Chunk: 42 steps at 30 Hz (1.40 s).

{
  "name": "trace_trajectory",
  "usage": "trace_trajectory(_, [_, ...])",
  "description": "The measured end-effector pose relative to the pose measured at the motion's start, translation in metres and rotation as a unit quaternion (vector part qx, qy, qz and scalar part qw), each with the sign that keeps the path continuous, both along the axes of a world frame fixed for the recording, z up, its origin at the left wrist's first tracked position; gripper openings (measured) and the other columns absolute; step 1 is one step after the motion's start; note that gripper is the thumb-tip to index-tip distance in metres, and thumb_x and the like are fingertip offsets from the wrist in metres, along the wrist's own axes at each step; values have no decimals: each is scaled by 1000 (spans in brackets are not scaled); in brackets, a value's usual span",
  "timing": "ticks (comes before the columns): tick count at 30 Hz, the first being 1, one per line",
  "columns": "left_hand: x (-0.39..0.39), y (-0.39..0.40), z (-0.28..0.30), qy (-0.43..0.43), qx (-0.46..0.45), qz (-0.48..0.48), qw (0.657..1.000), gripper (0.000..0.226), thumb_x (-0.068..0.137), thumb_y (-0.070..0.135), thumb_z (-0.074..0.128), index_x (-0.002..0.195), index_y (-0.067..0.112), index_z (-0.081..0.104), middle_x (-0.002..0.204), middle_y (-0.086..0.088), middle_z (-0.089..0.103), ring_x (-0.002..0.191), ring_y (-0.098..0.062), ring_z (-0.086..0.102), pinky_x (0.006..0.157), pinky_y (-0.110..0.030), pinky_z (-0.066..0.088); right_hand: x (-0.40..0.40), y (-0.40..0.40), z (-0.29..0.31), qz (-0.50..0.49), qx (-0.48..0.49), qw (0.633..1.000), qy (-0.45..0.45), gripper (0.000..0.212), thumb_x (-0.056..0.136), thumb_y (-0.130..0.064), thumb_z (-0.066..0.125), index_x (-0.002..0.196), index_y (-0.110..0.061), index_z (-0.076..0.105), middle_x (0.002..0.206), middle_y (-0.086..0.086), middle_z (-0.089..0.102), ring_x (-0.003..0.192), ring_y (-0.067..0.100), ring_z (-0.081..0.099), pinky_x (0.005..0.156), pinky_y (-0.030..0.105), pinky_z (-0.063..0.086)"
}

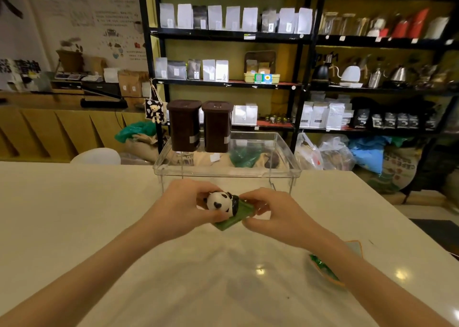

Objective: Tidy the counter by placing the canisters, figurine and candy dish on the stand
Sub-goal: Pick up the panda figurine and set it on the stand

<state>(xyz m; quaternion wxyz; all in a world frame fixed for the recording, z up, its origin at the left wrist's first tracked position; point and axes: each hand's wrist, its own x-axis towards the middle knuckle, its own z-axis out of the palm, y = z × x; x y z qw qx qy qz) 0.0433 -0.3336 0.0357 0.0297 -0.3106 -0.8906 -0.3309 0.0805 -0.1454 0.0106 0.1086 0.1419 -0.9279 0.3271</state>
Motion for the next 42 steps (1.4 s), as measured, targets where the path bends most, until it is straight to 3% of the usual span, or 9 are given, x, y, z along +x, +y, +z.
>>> trace_trajectory(6, [-23, 18, 55, 18, 37, -56, 998, 43, 68, 16, 75, 109, 24, 64, 87, 18, 64, 81, 7, 63, 67, -1, 51, -5, 30, 44, -33, -38, 995, 89, 33, 76, -22, 69, 109, -20, 63, 93, -5, 65, 83, 7, 59, 78, 18, 50])
trace_trajectory(10, [-56, 40, 65, 7, 60, -82, 995, 43, 70, 12, 74, 111, 21, 64, 90, 13, 65, 85, 2, 65, 70, -6, 53, -22, 48, 56, -67, -7, 993, 93, 27, 80, -23, 65, 106, -17, 66, 94, 0, 65, 83, 12, 60, 77, 23, 51])
trace_trajectory(14, [-91, 64, 57, -35, 74, -93, 992, 41, 72, 7, 73, 111, 16, 64, 102, -2, 69, 93, -12, 67, 87, -31, 56, -44, 67, 52, -95, 61, 990, 91, 21, 83, -23, 62, 102, -17, 68, 85, -7, 57, 72, 0, 51, 66, 11, 41])
trace_trajectory(16, [-106, 76, 52, -43, 73, -96, 992, 40, 72, 4, 72, 110, 13, 64, 102, -4, 67, 92, -15, 65, 91, -34, 54, -57, 76, 50, -110, 104, 985, 81, 22, 84, -24, 60, 104, -19, 67, 84, -10, 54, 70, 0, 48, 64, 10, 38])
trace_trajectory(22, [-148, 109, 53, -12, 70, -72, 995, 41, 72, 5, 72, 111, 11, 62, 111, -11, 67, 100, -21, 63, 93, -36, 53, -104, 98, 57, -151, 186, 968, 73, 24, 87, -30, 55, 108, -25, 65, 100, 2, 67, 83, 13, 53, 75, 27, 45])
trace_trajectory(27, [-171, 134, 48, -21, 85, -10, 996, 42, 72, 5, 72, 112, 11, 60, 114, -10, 64, 101, -19, 59, 88, -29, 50, -139, 106, 61, -171, 270, 945, 65, 26, 89, -36, 49, 109, -28, 63, 102, 6, 60, 91, 18, 49, 63, 19, 28])
trace_trajectory(31, [-176, 153, 39, -48, 97, 30, 994, 44, 76, 2, 67, 118, 9, 53, 121, -13, 59, 111, -26, 56, 90, -32, 48, -153, 107, 61, -170, 321, 930, 50, 29, 90, -33, 46, 114, -24, 61, 110, 9, 59, 99, 21, 49, 81, 30, 40])
trace_trajectory(35, [-187, 160, 35, -75, 90, 41, 992, 44, 78, 4, 66, 119, 7, 50, 123, -15, 57, 111, -27, 55, 81, -27, 47, -165, 112, 56, -175, 351, 918, 55, 29, 91, -29, 43, 111, -22, 63, 107, 10, 63, 105, 24, 47, 85, 36, 47])
trace_trajectory(42, [-195, 165, 27, -89, 78, 39, 992, 46, 78, 0, 64, 122, 8, 49, 126, -15, 54, 115, -28, 52, 94, -36, 48, -183, 119, 42, -187, 324, 927, 32, 28, 91, -29, 43, 106, -19, 65, 108, 7, 63, 101, 23, 48, 89, 40, 46])
